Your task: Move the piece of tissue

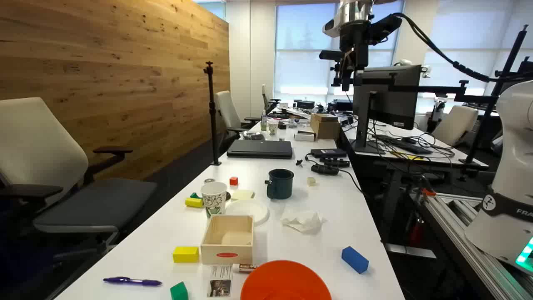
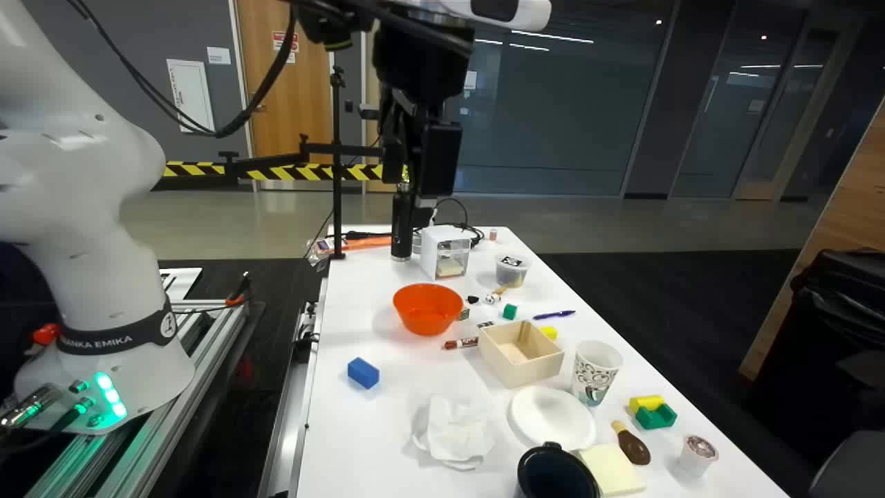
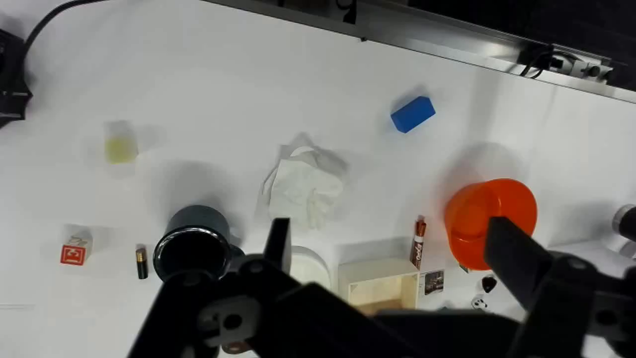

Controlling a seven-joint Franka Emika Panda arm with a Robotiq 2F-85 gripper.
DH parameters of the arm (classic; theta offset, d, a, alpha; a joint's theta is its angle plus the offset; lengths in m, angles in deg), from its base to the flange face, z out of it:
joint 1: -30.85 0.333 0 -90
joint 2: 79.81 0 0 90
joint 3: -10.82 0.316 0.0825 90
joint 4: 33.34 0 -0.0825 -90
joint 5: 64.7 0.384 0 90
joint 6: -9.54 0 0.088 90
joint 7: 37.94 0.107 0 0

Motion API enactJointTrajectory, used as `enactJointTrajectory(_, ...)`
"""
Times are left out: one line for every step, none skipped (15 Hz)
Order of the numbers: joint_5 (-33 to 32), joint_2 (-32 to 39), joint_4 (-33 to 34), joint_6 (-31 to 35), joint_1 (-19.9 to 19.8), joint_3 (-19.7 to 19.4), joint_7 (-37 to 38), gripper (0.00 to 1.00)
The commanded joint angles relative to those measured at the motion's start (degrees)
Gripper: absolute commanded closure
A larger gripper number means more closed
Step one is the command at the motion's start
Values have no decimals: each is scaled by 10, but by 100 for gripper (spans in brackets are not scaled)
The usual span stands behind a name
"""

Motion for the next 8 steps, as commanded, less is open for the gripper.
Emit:
enactJointTrajectory(8, 4, 1, -1, -24, 20, -8, 0)
enactJointTrajectory(8, 4, 1, -1, -24, 20, -8, 0)
enactJointTrajectory(8, 4, 1, -1, -24, 20, -8, 0)
enactJointTrajectory(8, 4, 1, -1, -24, 20, -8, 0)
enactJointTrajectory(8, 4, 1, -1, -24, 20, -8, 0)
enactJointTrajectory(8, 4, 1, -1, -24, 20, -8, 0)
enactJointTrajectory(8, 4, 1, -1, -24, 20, -8, 0)
enactJointTrajectory(7, 11, -7, 11, -25, 24, -2, 0)
